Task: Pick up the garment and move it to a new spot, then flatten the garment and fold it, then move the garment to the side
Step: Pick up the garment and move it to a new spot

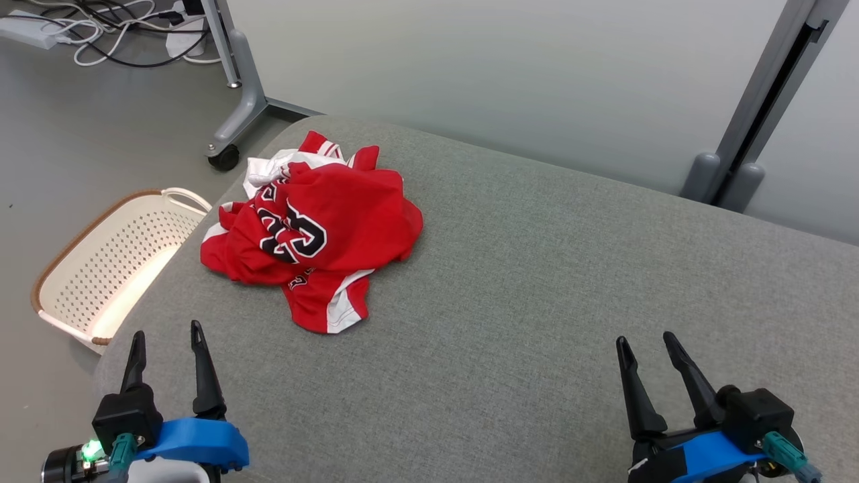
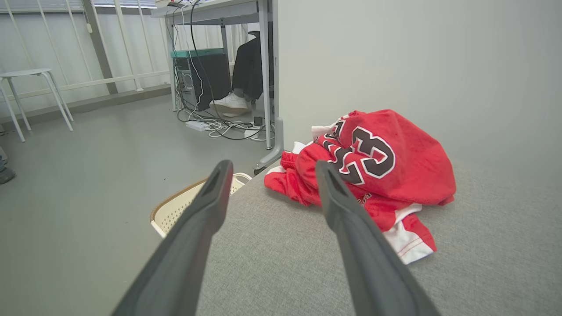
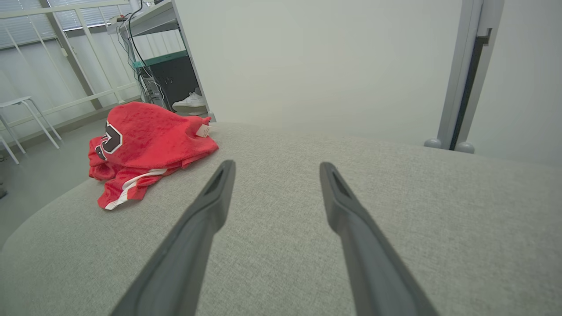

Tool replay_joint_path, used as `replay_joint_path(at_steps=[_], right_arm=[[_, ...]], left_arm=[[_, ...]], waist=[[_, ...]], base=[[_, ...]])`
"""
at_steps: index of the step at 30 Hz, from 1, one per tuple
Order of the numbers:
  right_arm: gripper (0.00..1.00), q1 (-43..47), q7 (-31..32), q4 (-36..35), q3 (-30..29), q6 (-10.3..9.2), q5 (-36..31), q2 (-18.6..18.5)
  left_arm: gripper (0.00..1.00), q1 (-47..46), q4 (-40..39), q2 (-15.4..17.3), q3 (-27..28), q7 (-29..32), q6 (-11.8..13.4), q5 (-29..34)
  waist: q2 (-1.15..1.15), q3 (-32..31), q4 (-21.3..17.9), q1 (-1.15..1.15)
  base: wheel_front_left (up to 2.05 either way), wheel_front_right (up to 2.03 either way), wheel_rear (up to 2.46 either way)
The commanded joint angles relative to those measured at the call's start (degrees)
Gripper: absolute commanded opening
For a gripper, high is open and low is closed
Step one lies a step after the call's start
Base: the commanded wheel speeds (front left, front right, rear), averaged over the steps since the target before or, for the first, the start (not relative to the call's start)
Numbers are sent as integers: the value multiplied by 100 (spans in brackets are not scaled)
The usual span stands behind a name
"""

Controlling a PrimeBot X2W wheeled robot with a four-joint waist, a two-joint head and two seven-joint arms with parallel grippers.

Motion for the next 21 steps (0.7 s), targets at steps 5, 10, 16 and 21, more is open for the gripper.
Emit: replay_joint_path(at_steps=[5,10,16,21], right_arm=[[100,-73,-2,5,43,3,-71,-31],[100,-141,-2,-13,65,3,-151,-32],[100,-253,-2,-113,3,3,-347,-31],[100,-386,-2,-224,-42,3,-538,-37]], left_arm=[[100,47,-98,-27,45,-16,78,-59],[100,-119,-102,-29,152,-16,48,-175],[100,-702,-37,124,309,-17,-69,-343],[100,-1501,244,356,439,-17,-192,-431]], waist=[[0,69,-2,0],[0,200,-143,0],[0,464,-453,0],[0,770,-802,0]], base=[[0,0,0],[0,0,0],[0,0,0],[0,0,0]])
